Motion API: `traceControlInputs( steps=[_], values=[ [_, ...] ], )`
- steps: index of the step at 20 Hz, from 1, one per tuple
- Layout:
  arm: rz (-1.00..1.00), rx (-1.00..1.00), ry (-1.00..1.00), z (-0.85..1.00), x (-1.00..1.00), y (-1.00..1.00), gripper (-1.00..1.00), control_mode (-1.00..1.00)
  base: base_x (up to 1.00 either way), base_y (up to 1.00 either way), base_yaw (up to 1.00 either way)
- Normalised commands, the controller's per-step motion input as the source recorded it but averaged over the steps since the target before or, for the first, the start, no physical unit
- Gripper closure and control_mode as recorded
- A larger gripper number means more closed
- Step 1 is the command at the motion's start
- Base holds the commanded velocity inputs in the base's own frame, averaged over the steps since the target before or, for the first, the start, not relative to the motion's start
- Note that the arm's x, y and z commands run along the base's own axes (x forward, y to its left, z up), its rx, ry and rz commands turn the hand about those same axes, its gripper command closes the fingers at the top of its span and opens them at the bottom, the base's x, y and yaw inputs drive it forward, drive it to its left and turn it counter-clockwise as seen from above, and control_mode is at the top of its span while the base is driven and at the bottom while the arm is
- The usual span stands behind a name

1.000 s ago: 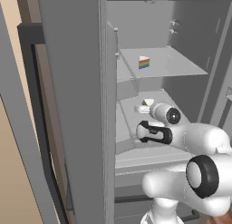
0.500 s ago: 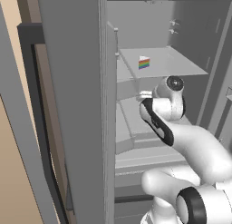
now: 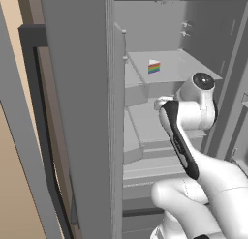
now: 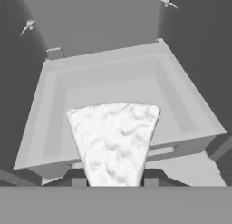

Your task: Take the cakes from the fridge and place them on the empty tray on the dining counter.

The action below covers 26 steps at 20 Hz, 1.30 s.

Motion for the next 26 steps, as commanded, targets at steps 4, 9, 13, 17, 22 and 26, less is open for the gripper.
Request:
traceControlInputs(
  steps=[4, 9, 13, 17, 22, 26],
  values=[
    [0.08, 0.00, -0.02, 0.73, -0.96, 0.00, 1.00, -1.00, 0.00, 0.00, 0.00],
    [0.12, -0.02, -0.05, 0.67, -1.00, 0.00, 1.00, -1.00, 0.00, 0.00, 0.00],
    [0.14, -0.05, -0.17, 0.68, -0.99, 0.00, 1.00, -1.00, 0.00, 0.00, 0.00],
    [0.11, 0.00, -0.28, 0.70, -0.85, 0.00, 1.00, -1.00, 0.00, 0.00, 0.00],
    [-0.01, 0.01, -0.27, 0.37, -0.66, 0.00, 1.00, -1.00, 0.00, 0.00, 0.00],
    [-0.08, 0.02, -0.11, 0.19, -0.69, 0.03, 1.00, -1.00, 0.00, 0.00, 0.00]
  ],
)
